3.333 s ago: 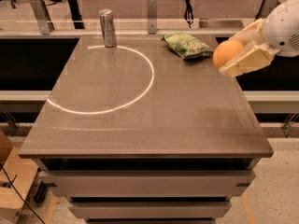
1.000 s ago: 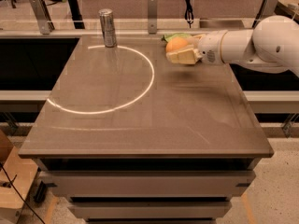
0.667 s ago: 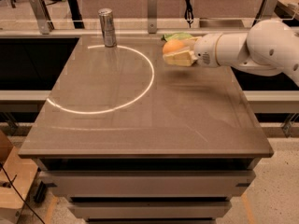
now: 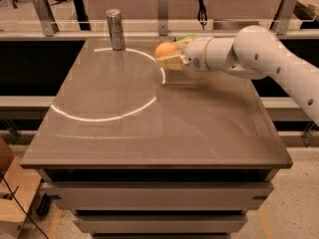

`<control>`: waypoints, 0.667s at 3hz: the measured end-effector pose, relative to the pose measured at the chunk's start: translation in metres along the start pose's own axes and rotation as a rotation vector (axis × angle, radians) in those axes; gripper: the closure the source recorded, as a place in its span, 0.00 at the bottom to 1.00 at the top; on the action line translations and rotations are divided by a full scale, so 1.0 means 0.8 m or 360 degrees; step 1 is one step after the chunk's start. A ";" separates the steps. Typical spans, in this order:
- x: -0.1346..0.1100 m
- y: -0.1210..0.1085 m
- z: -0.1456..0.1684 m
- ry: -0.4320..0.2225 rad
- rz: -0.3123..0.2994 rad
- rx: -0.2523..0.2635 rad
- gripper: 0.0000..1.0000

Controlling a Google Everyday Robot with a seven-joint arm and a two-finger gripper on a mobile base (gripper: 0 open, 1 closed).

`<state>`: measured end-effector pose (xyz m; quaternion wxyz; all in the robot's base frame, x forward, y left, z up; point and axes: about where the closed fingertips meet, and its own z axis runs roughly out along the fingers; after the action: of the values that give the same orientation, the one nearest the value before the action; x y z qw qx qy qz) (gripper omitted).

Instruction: Move orange near redbull can

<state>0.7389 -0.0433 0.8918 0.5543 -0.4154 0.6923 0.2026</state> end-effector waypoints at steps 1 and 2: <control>0.000 -0.007 0.041 -0.0018 -0.0024 0.0001 1.00; -0.007 -0.012 0.091 -0.0052 -0.0046 -0.0001 0.98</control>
Offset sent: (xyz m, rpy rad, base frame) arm 0.0869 0.0828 -0.0214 0.0205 -0.0724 0.0189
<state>0.7900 0.0070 0.8766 0.5684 -0.4220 0.6769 0.2016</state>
